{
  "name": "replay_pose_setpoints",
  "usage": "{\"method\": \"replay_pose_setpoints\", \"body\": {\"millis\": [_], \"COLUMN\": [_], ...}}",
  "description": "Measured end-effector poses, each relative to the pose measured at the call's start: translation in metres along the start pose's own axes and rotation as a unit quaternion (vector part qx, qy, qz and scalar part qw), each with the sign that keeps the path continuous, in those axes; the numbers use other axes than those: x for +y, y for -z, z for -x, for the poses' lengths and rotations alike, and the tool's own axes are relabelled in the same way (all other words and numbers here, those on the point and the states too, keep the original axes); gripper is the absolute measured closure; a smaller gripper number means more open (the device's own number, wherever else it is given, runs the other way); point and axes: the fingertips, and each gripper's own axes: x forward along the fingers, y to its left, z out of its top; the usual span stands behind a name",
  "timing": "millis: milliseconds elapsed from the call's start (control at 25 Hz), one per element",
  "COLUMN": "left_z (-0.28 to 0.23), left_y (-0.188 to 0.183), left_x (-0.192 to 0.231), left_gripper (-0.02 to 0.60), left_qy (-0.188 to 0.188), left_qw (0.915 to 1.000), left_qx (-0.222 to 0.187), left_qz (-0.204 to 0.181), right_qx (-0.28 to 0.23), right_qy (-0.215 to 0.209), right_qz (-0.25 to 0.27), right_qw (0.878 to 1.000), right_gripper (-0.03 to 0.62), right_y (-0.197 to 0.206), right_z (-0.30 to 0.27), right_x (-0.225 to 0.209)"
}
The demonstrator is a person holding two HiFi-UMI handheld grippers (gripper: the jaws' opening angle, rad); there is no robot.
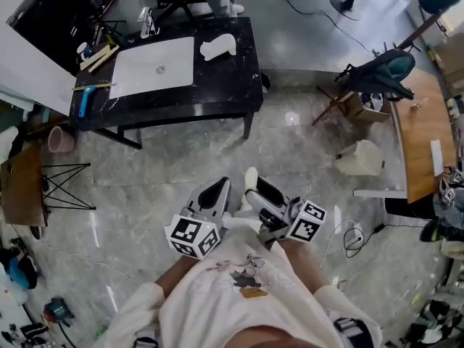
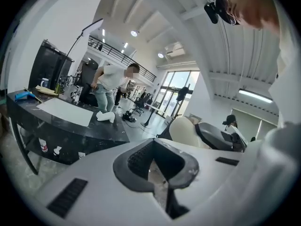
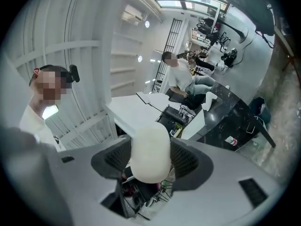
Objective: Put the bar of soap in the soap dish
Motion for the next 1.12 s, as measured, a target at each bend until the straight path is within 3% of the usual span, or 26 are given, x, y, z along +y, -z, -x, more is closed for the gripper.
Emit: {"method": "replay_pose_setpoints", "body": {"millis": [400, 720, 1120], "left_z": [-0.003, 0.008, 0.047], "left_y": [0.030, 0.023, -0.014], "left_x": [-0.023, -0.002, 0.111], "left_gripper": [0.574, 0.574, 0.575], "left_qy": [-0.042, -0.070, -0.093], "left_qw": [0.9991, 0.9972, 0.9921], "left_qx": [0.003, -0.011, -0.041], "left_qz": [0.000, 0.025, 0.073], "right_qx": [0.002, 0.033, 0.066], "right_qy": [-0.035, -0.050, -0.058], "right_qz": [0.007, -0.018, -0.045], "right_qw": [0.999, 0.998, 0.995], "right_gripper": [0.327, 0.327, 0.329], "right_y": [-0.015, -0.006, 0.025], "right_z": [0.036, 0.010, -0.116], "right_x": [-0.008, -0.009, -0.001]}}
